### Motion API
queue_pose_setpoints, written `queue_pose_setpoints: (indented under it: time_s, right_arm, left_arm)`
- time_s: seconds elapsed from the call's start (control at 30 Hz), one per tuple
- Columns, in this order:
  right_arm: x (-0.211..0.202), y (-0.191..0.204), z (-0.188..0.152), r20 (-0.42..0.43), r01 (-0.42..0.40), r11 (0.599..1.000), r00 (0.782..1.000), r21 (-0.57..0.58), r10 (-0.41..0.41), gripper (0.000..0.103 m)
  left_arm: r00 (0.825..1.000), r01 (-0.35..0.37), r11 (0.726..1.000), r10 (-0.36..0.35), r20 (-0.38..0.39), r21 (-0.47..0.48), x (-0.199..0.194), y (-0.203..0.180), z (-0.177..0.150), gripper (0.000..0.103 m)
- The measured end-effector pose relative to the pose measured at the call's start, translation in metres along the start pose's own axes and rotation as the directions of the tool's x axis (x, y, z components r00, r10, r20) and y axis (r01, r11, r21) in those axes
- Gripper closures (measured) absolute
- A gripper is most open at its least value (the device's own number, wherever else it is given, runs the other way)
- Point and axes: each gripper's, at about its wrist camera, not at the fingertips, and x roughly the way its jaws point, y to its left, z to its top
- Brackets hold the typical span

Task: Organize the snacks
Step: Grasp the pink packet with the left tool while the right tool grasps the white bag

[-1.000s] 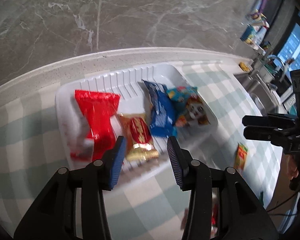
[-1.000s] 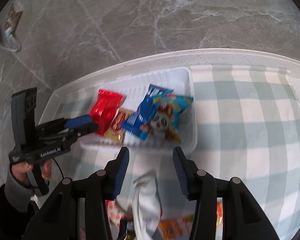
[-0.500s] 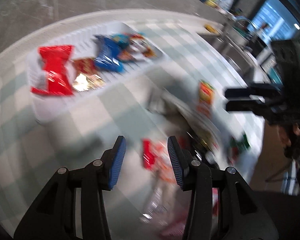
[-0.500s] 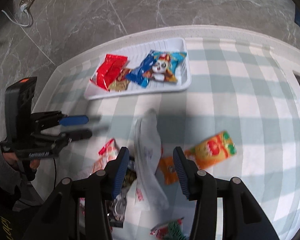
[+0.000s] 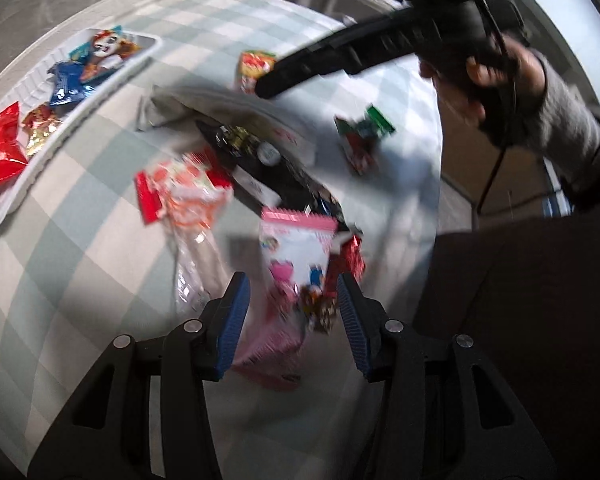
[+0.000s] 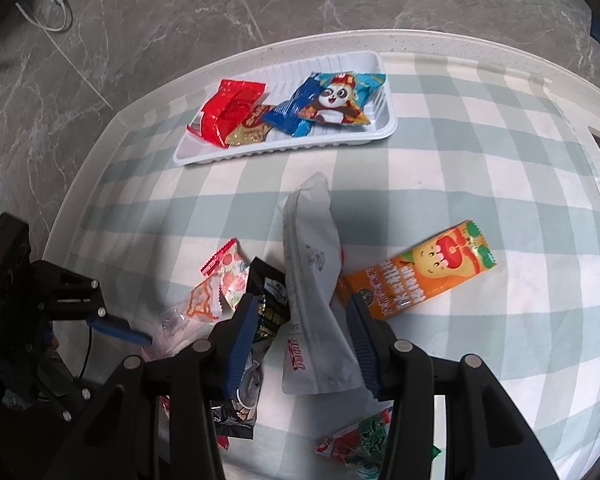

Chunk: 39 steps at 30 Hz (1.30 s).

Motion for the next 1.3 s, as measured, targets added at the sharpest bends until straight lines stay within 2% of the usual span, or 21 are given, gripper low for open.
queue_pose_setpoints:
  time_s: [0.2,0.43,0.73,0.93,1.3]
  right_arm:
    - [0.003,0.004,-0.001,-0.004,0.004,1.000,1.000,-0.008,-0.004,0.054]
    - [0.004,0.005,0.000,-0.007,0.011,1.000,1.000,-0.013,-0.011,0.053]
    - [0.008,0.004,0.002,-0.017,0.024,1.000,1.000,-0.020,-0.025,0.053]
    - [0.013,0.004,0.004,-0.022,0.030,0.999,0.999,-0.031,-0.031,0.053]
    - [0.028,0.006,0.016,-0.035,0.072,0.994,0.997,-0.077,-0.075,0.053]
  left_arm:
    - [0.998,-0.035,0.998,0.037,-0.048,0.047,0.022,-0.004,-0.001,0.060]
    - [0.994,-0.064,0.997,0.067,-0.085,0.043,0.046,0.004,0.002,0.060]
    - [0.999,-0.018,0.999,0.017,-0.041,-0.035,0.035,0.032,0.001,0.060]
    - [0.998,-0.057,0.996,0.054,-0.036,-0.070,0.021,0.052,-0.007,0.060]
    - [0.995,-0.094,0.993,0.092,-0.030,-0.066,0.030,0.041,-0.001,0.060]
